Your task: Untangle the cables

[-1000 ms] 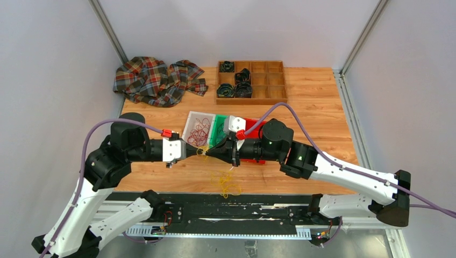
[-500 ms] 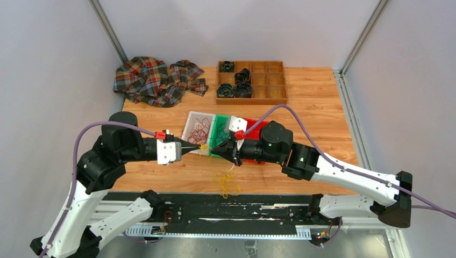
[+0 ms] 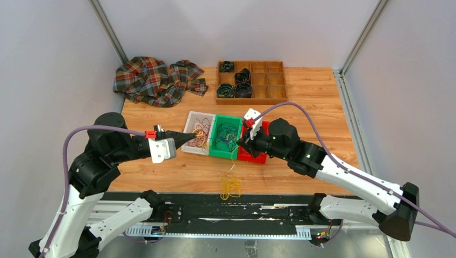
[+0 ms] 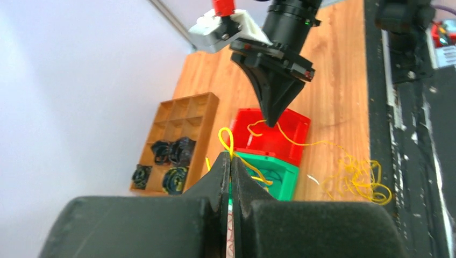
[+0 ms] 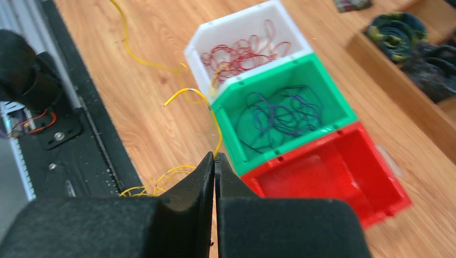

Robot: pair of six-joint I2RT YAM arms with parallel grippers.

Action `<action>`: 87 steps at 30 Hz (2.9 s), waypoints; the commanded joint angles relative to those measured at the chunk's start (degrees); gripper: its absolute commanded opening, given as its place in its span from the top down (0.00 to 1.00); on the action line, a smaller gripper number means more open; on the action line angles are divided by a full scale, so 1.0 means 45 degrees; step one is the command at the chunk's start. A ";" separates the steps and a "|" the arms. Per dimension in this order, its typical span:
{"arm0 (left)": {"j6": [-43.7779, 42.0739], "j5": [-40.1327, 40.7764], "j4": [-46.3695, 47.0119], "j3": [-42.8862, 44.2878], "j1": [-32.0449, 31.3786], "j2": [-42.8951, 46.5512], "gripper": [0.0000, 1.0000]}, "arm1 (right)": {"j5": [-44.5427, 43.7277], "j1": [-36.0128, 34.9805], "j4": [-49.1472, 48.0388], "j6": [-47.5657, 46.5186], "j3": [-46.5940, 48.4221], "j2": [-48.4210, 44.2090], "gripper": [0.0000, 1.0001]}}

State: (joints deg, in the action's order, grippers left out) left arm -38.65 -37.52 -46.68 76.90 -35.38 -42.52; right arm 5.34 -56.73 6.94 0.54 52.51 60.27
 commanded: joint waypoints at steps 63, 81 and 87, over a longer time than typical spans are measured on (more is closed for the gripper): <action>-0.8113 0.9793 0.7597 0.4305 -0.2202 -0.3780 0.99 | 0.2263 0.0398 -0.1510 0.1315 0.1143 0.1312 0.32; -0.9179 0.9751 0.7290 0.6649 -0.2205 -0.4406 1.00 | 0.2474 0.1162 -0.8528 0.1486 0.4157 0.9994 0.36; -0.9689 0.9718 0.7372 0.7356 -0.2207 -0.4619 0.99 | 0.2535 0.1238 -0.9300 0.1735 0.3646 1.0803 0.42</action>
State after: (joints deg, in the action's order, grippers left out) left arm -79.61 5.63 -15.16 107.11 -45.45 -62.63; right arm 15.99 -51.79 -27.86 6.83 70.78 107.87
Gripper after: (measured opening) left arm 0.012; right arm 0.544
